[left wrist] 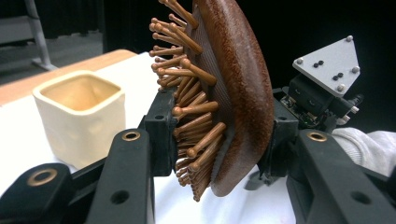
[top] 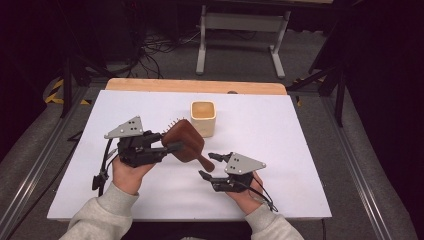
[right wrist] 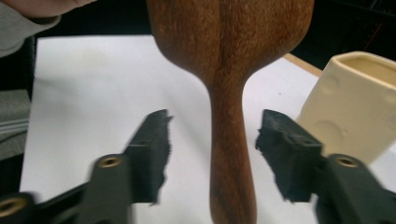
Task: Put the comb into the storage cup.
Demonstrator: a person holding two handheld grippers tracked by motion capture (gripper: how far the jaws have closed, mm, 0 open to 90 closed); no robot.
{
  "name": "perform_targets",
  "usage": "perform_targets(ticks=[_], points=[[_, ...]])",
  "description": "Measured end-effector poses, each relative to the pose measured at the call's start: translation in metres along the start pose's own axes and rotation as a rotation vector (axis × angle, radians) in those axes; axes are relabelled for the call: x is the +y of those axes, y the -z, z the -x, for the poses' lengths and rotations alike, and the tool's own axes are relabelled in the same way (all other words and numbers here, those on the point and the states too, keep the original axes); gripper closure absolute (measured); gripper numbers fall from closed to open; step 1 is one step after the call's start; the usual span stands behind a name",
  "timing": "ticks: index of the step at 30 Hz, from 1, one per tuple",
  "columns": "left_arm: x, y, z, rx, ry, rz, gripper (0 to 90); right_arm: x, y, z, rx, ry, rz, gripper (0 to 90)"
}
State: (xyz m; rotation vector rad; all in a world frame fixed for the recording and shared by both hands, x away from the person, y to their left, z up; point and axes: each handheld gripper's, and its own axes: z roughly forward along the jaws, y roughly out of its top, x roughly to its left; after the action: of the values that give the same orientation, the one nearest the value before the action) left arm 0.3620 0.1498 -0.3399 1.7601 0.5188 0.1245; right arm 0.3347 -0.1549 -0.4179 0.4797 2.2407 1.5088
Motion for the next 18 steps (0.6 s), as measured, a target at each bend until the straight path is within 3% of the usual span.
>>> perform_targets(ticks=[3, 8, 18], points=[[0.013, 0.002, -0.001, 0.012, -0.017, -0.002, 57.4, 0.000, 0.004, 0.006, 0.010, -0.029, 0.007, 19.8], [0.024, 0.004, -0.003, 0.029, -0.035, -0.005, 57.3, -0.003, 0.008, 0.014, 0.015, -0.067, 0.013, 6.5], [0.048, 0.003, -0.007, 0.063, -0.066, -0.010, 57.0, -0.012, 0.016, 0.024, -0.020, -0.091, -0.007, 4.5]])
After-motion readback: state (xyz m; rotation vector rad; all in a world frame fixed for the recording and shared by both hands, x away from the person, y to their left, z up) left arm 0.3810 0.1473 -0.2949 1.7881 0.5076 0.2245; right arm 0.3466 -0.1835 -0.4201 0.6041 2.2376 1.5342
